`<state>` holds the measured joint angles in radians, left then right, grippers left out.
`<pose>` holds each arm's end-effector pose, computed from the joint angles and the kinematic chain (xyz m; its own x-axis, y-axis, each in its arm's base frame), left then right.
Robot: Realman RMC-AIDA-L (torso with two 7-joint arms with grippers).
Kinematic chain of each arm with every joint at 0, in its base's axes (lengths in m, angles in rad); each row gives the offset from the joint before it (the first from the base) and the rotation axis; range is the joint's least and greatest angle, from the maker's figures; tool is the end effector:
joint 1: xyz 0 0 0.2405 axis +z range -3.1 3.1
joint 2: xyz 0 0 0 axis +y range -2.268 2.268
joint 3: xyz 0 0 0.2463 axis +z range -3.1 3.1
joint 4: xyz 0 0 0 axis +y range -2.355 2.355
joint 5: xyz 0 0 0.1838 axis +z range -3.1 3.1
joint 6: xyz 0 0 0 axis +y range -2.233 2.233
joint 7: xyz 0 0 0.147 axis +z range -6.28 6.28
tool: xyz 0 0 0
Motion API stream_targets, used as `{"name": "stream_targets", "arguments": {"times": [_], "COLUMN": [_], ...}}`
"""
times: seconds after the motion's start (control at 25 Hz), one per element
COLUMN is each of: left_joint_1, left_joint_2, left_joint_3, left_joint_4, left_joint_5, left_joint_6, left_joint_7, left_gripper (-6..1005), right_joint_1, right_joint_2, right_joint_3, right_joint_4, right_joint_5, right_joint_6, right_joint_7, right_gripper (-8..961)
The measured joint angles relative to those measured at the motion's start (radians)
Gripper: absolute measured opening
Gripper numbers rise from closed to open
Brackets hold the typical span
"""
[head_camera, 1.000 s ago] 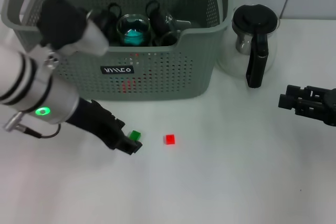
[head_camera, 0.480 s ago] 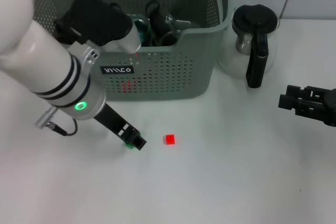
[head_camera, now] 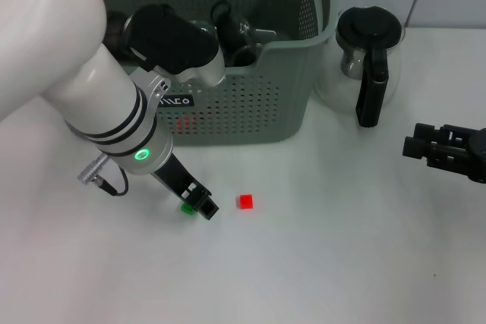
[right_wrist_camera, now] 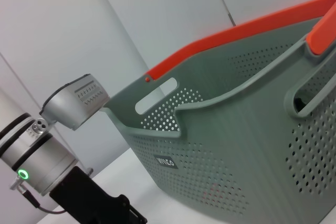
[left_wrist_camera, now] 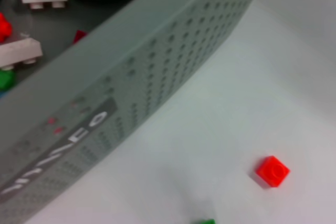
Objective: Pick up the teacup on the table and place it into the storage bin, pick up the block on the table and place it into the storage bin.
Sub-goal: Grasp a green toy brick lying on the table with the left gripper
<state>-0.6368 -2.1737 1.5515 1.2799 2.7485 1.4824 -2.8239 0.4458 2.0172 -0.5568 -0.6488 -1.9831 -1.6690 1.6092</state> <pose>-0.1724 0.3150 -0.0484 0.6292 0.7384 -0.2427 0.5710 -0.6510 -0.5001 0.2682 0.2869 0.0393 0.5784 -0.5437 -0.6081 -0.6946 -0.7191 -0.0177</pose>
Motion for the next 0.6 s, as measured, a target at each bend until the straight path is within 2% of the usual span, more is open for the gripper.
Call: {"name": "stream_targets", "arguments": {"times": [0.32, 0.6], "left_joint_1": [-0.016, -0.028], "left_joint_2": [0.000, 0.000], "left_joint_3": [0.011, 0.031], "left_joint_4": [-0.035, -0.071], "left_joint_5": [0.026, 0.050], "left_joint_6": [-0.034, -0.056], "left_joint_7": [-0.022, -0.040], "left_gripper": [652, 522], "right_joint_1": [-0.001, -0.001], "right_joint_2": [0.000, 0.000], "right_joint_3": [0.000, 0.000], "right_joint_4": [0.000, 0.000], "right_joint_5": [0.000, 0.000], "right_joint_6": [0.000, 0.000], "right_joint_7": [0.001, 0.000], "right_gripper": [606, 607]}}
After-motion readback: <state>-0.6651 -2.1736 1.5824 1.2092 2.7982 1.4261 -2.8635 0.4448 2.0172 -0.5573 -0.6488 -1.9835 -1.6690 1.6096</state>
